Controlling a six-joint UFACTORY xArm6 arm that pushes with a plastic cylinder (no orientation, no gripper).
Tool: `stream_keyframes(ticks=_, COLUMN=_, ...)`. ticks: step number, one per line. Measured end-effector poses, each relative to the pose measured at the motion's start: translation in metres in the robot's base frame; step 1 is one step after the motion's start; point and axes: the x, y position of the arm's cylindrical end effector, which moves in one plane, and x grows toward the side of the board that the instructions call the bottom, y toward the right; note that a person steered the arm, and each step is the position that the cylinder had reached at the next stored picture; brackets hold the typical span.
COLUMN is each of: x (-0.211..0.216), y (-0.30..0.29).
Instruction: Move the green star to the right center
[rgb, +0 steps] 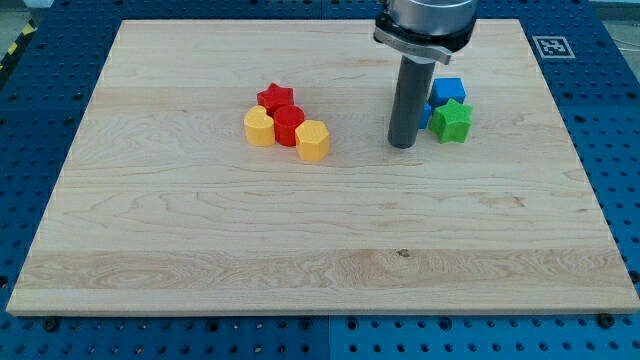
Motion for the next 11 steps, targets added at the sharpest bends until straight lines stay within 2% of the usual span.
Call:
stream_keyframes(ticks=2, x=-0.018, y=0.007)
stream_keyframes(ticks=5, x=-0.019, y=0.048)
stream_keyframes(ticks=7, x=-0.042, y=0.059)
stream_keyframes(ticks=11, x=-0.035, y=0.101)
